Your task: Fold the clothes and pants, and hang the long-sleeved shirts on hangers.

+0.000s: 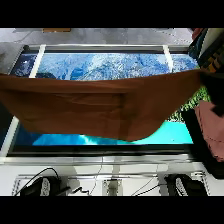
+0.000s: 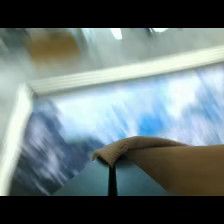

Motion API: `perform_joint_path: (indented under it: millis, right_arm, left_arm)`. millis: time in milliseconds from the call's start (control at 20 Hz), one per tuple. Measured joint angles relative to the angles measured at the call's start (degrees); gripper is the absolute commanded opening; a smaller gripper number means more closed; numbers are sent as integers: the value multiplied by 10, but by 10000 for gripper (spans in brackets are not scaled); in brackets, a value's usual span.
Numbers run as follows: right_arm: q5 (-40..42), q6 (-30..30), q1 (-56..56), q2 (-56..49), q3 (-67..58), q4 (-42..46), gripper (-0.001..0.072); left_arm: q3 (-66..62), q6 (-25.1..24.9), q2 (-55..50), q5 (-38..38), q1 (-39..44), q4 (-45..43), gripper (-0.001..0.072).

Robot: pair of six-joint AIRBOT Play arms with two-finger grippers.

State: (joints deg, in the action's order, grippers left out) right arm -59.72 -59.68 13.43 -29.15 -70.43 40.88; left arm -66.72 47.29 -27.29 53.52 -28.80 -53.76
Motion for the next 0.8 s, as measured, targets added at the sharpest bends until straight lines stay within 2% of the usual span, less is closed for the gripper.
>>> perform_joint_path:
  millis: [150, 400, 600, 800]
  right_arm:
    - [3, -42, -2, 10, -63, 19, 13]
    - [2, -105, -3, -27, -99, 52, 14]
    - [-22, -144, -5, -154, -99, 88, 15]
    - [-8, -160, -26, -337, -98, 101, 14]
  left_arm:
    - [-1, -1, 52, -26, -1, -3, 10]
    - [17, 58, 42, 13, -1, -10, 9]
    - [52, 83, -65, 31, 5, 14, 8]
    - [53, 50, -255, -37, 72, 61, 9]
